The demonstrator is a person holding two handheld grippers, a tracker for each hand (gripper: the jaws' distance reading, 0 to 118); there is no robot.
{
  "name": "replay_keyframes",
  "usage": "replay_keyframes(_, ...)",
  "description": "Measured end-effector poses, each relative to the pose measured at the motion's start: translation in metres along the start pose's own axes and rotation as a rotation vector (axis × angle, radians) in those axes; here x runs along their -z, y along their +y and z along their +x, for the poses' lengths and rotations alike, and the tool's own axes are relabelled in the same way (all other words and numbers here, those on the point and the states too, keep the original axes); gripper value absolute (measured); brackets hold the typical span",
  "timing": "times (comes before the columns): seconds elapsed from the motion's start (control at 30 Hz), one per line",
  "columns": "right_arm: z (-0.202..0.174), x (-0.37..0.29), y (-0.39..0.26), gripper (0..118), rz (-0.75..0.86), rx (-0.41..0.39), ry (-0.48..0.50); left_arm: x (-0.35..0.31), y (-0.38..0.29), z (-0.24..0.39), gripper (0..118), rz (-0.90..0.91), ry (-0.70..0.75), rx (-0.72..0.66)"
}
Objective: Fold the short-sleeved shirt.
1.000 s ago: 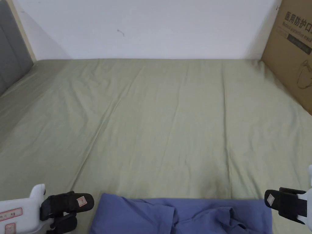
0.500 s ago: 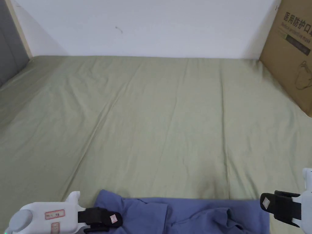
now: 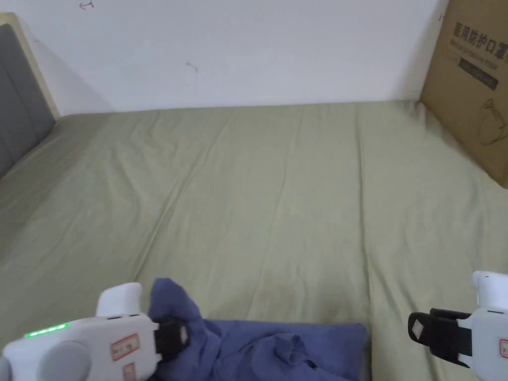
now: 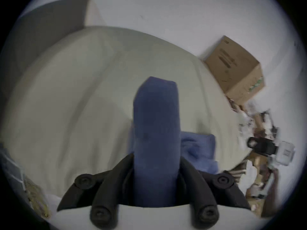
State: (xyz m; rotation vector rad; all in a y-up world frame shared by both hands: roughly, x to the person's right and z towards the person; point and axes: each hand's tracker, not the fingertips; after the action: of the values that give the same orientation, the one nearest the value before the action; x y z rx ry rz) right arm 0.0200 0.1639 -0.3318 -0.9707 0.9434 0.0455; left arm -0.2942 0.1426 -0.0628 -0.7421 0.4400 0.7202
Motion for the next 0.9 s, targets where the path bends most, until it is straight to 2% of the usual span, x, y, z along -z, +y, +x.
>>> replay_keyframes(0.17,0.012,-0.009,-0.003,0,0.01,0.038,-0.002,0.068,-0.01,0.067,16,-0.151,-0.182,0.001)
replay_keyframes(0.23,0.018,-0.013,-0.004,0,0.016,0.051,-0.01,0.097,-0.016,0.087,39,-0.218,-0.226,0.016)
replay_keyframes(0.27,0.021,-0.015,-0.005,0,0.019,0.056,-0.013,0.109,-0.021,0.097,60,-0.248,-0.24,0.014)
replay_keyframes(0.3,0.024,-0.017,-0.005,0,0.021,0.061,-0.018,0.118,-0.025,0.105,96,-0.275,-0.279,0.025)
replay_keyframes(0.33,0.026,-0.018,-0.005,0,0.022,0.065,-0.022,0.122,-0.027,0.111,114,-0.296,-0.321,0.03)
replay_keyframes(0.37,0.028,-0.019,-0.005,0,0.023,0.069,-0.024,0.123,-0.029,0.116,118,-0.311,-0.373,0.013)
replay_keyframes(0.43,0.032,-0.023,-0.003,0,0.027,0.072,-0.029,0.116,-0.027,0.123,116,-0.291,-0.42,0.025)
replay_keyframes(0.5,0.036,-0.027,0.001,0,0.041,0.066,-0.033,0.103,-0.024,0.124,116,-0.252,-0.383,0.078)
replay_keyframes(0.53,0.037,-0.029,0.003,0,0.047,0.063,-0.036,0.097,-0.022,0.124,113,-0.234,-0.355,0.107)
replay_keyframes(0.57,0.038,-0.031,0.004,0,0.057,0.063,-0.038,0.088,-0.019,0.122,103,-0.212,-0.326,0.144)
replay_keyframes(0.6,0.04,-0.032,0.005,0,0.063,0.065,-0.037,0.08,-0.015,0.118,73,-0.19,-0.311,0.172)
replay_keyframes(0.67,0.043,-0.033,0.007,0,0.075,0.076,-0.029,0.069,-0.012,0.115,2,-0.149,-0.249,0.209)
replay_keyframes(0.73,0.045,-0.033,0.007,0,0.081,0.081,-0.028,0.071,-0.011,0.113,0,-0.166,-0.163,0.235)
replay_keyframes(0.9,0.049,-0.033,0.006,0,0.082,0.091,-0.028,0.107,-0.024,0.112,0,-0.297,-0.224,0.21)
